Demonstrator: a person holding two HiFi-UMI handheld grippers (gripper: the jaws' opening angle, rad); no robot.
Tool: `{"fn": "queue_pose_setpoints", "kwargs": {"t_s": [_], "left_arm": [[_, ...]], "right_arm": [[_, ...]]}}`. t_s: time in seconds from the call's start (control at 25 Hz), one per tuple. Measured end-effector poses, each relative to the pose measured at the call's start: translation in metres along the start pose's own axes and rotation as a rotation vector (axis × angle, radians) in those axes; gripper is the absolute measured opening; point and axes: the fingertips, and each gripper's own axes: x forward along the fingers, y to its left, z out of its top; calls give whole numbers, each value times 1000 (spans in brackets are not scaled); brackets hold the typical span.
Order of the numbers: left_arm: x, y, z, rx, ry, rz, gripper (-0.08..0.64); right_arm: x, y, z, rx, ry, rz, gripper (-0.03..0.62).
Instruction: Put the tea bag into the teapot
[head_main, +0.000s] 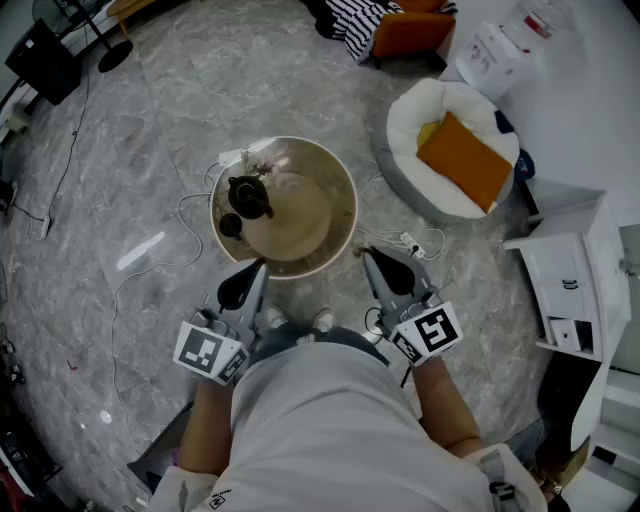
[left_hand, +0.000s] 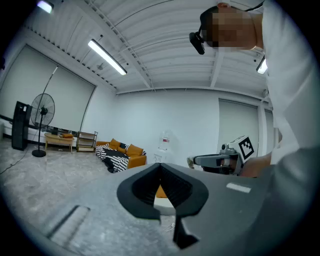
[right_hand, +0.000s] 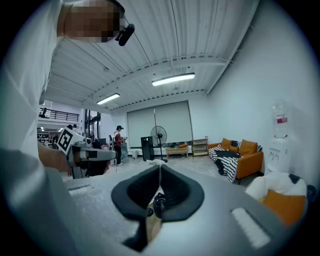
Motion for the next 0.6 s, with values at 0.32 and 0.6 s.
{"fn": "queue_pose_setpoints", "kwargs": {"t_s": [0.32, 0.6], "left_arm": [[-33, 45, 2, -38, -11, 33, 6], [-54, 82, -15, -72, 35, 27, 6]], "right_arm": [[35, 26, 6, 30, 1, 0, 8], [78, 41, 2, -14, 40, -4, 8]]}}
